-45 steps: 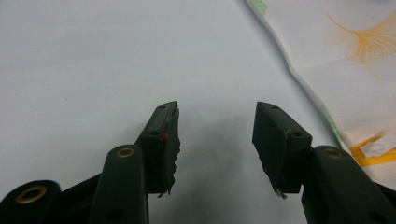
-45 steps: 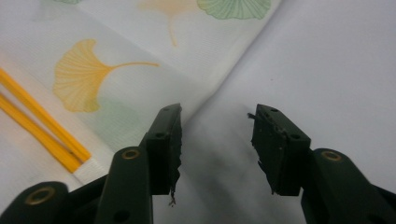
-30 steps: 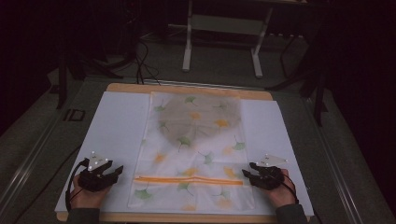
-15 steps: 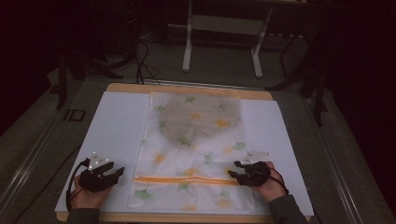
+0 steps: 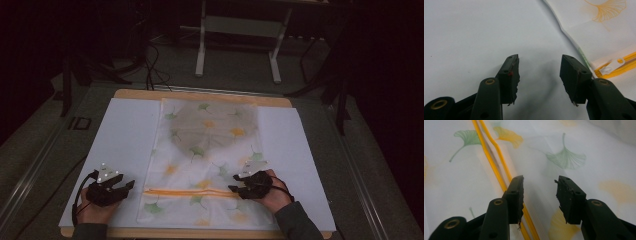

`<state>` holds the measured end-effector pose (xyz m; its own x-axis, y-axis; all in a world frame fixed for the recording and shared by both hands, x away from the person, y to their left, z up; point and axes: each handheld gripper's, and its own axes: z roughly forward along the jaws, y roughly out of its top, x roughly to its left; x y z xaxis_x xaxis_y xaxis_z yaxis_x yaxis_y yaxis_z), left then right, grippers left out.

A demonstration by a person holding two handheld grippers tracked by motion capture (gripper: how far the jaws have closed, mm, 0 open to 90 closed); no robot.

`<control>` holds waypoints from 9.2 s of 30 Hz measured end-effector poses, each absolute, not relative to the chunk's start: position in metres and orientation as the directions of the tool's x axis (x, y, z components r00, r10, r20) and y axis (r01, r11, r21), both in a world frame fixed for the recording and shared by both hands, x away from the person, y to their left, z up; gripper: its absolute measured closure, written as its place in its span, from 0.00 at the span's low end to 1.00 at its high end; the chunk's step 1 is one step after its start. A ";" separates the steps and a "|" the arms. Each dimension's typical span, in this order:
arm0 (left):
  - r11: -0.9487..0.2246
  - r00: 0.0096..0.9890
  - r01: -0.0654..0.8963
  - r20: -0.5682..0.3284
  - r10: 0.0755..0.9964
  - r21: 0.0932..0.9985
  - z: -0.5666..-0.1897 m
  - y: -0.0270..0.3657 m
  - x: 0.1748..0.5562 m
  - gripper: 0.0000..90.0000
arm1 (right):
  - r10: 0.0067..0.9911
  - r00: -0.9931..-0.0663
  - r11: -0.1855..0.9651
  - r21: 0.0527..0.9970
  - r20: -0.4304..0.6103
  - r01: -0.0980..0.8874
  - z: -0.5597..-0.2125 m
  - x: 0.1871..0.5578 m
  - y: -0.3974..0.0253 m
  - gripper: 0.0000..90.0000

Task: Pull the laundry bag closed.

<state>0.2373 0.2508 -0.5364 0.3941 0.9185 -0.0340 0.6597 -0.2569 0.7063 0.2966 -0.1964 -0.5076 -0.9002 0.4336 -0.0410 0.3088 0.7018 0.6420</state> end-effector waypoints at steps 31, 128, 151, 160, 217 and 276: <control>-0.225 0.386 0.662 -0.068 0.920 0.715 -0.535 0.258 0.236 0.58 | 0.250 -0.967 0.765 0.621 -0.044 0.170 -0.504 0.303 -0.119 0.63; -0.243 0.397 0.657 -0.054 0.916 0.714 -0.533 0.260 0.235 0.59 | 0.071 -0.997 0.750 0.658 0.022 0.068 -0.531 0.296 0.042 0.83; -0.261 0.429 0.657 -0.066 0.901 0.708 -0.531 0.255 0.234 0.59 | 0.090 -0.996 0.757 0.649 0.017 0.080 -0.530 0.296 0.049 0.93; -0.245 0.451 0.674 -0.126 0.884 0.697 -0.529 0.255 0.223 0.58 | 0.089 -0.996 0.756 0.652 -0.004 0.065 -0.529 0.293 0.043 0.93; -0.286 0.575 0.744 -0.359 0.735 0.604 -0.537 0.213 0.236 0.97 | 0.064 -0.994 0.756 0.655 -0.091 -0.011 -0.507 0.287 0.031 0.94; -0.291 0.595 0.724 -0.353 0.722 0.626 -0.533 0.217 0.233 0.98 | 0.070 -0.996 0.794 0.608 -0.063 0.017 -0.528 0.289 0.022 0.94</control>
